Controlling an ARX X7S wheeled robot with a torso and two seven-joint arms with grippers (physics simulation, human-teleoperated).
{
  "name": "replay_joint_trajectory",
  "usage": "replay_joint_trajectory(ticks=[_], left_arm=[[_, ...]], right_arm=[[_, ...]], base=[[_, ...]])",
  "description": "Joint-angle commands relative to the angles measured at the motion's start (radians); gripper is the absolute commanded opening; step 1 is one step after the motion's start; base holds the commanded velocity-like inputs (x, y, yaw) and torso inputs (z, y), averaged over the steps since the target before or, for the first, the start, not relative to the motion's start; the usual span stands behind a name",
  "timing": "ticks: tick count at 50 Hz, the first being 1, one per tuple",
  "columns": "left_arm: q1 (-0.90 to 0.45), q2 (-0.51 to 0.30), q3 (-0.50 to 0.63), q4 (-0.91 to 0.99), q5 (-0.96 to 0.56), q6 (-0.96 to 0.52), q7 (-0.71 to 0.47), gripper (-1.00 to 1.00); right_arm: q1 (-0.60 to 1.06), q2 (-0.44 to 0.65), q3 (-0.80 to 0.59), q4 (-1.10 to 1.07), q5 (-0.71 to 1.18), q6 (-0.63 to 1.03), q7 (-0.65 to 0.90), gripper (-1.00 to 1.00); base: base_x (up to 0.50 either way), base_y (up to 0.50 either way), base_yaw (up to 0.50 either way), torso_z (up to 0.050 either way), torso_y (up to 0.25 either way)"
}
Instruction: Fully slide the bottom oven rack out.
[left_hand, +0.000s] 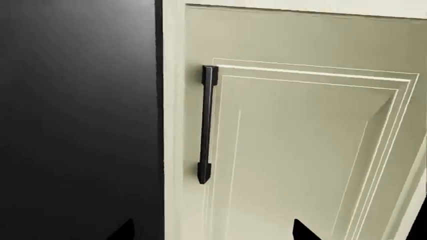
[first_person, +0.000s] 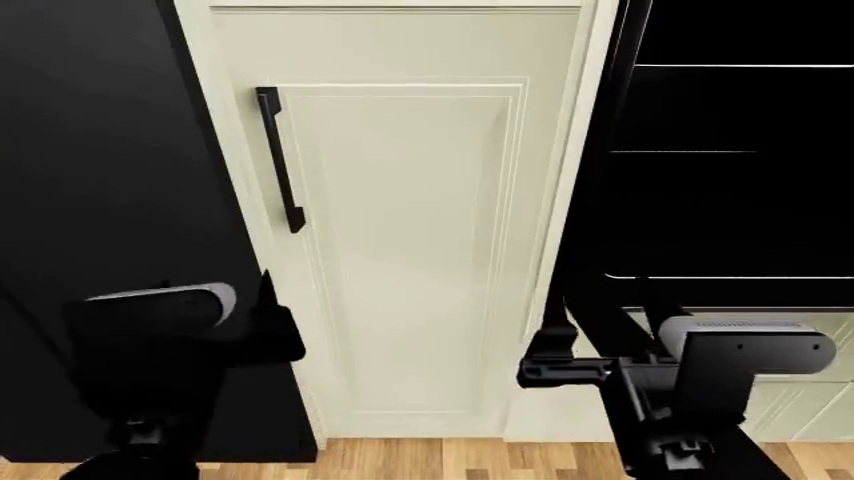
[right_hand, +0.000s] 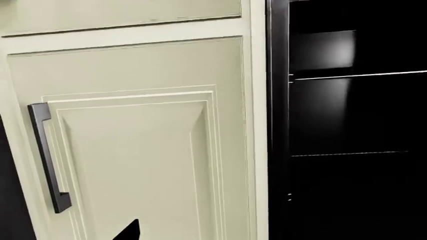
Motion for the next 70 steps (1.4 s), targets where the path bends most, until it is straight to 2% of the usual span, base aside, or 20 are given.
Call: replay_joint_trajectory(ticks=[1, 2, 3, 5, 12, 17, 20, 23, 30, 39, 44, 51, 65, 70], left_arm=[[-0.37, -0.245, -0.288, 0.099, -0.966, -0.452, -0.721, 1.0], [-0.404, -0.308, -0.243, 0.071, -1.116, -0.39, -0.845, 1.0], [-0.43, -0.352, -0.208, 0.052, -1.266, -0.333, -0.918, 1.0], [-0.47, -0.413, -0.165, 0.047, -1.53, -0.268, -1.0, 1.0], [-0.569, -0.554, -0.076, 0.068, -1.725, -0.131, -1.135, 1.0], [-0.631, -0.622, -0.045, 0.06, -1.79, -0.075, -1.176, 1.0], [-0.655, -0.644, -0.032, 0.05, -1.805, -0.058, -1.185, 1.0], [-0.681, -0.666, -0.023, 0.037, -1.811, -0.051, -1.186, 1.0], [-0.734, -0.7, -0.003, 0.008, -1.81, -0.049, -1.172, 1.0], [-0.782, -0.694, 0.063, 0.01, -1.829, -0.028, -1.167, 1.0], [-0.771, -0.701, 0.052, 0.012, -1.819, -0.015, -1.169, 1.0], [-0.764, -0.71, 0.049, 0.004, -1.798, -0.013, -1.161, 1.0], [-0.73, -0.696, 0.067, -0.008, -1.734, -0.018, -1.152, 1.0], [-0.776, -0.692, 0.119, 0.0, -1.717, -0.038, -1.159, 1.0]], right_arm=[[0.156, 0.326, 0.061, -0.252, 0.62, 0.203, 0.445, 1.0], [0.181, 0.39, 0.051, -0.251, 0.715, 0.174, 0.524, 1.0], [0.203, 0.446, 0.037, -0.251, 0.785, 0.143, 0.585, 1.0], [0.24, 0.542, -0.005, -0.251, 0.879, 0.075, 0.674, 1.0], [0.369, 0.89, -0.355, -0.252, 0.911, -0.309, 0.875, 1.0], [0.624, 1.115, -0.633, -0.252, 1.006, -0.512, 0.95, 1.0], [0.754, 1.196, -0.744, -0.252, 1.063, -0.578, 0.952, 1.0], [0.811, 1.252, -0.78, -0.252, 1.126, -0.63, 0.941, 1.0], [0.828, 1.303, -0.786, -0.235, 1.186, -0.663, 0.914, 1.0], [0.854, 1.324, -0.766, -0.216, 1.248, -0.65, 0.888, 1.0], [0.83, 1.353, -0.776, -0.215, 1.233, -0.685, 0.878, 1.0], [0.831, 1.311, -0.783, -0.192, 1.228, -0.649, 0.879, 1.0], [0.863, 1.303, -0.765, -0.174, 1.268, -0.597, 0.88, 1.0], [0.874, 1.306, -0.756, -0.172, 1.282, -0.584, 0.88, 1.0]], base=[[0.0, 0.0, 0.0, 0.05, 0.0], [0.0, 0.0, 0.0, 0.05, 0.0], [0.0, 0.0, 0.0, 0.05, 0.0], [0.0, 0.0, 0.0, 0.05, 0.0], [0.0, 0.0, 0.0, 0.05, 0.0], [0.0, 0.0, 0.0, 0.05, 0.0], [0.0, 0.0, 0.0, 0.044, 0.0], [0.0, -0.07, 0.0, 0.0, 0.0], [0.0, -0.36, 0.0, 0.0, 0.0], [0.0, -0.49, 0.0, 0.0, 0.0], [0.0, -0.5, 0.0, 0.0, 0.0], [0.0, -0.5, 0.0, 0.0, 0.0], [0.0, -0.5, 0.0, 0.0, 0.0], [0.0, -0.5, 0.0, 0.0, 0.0]])
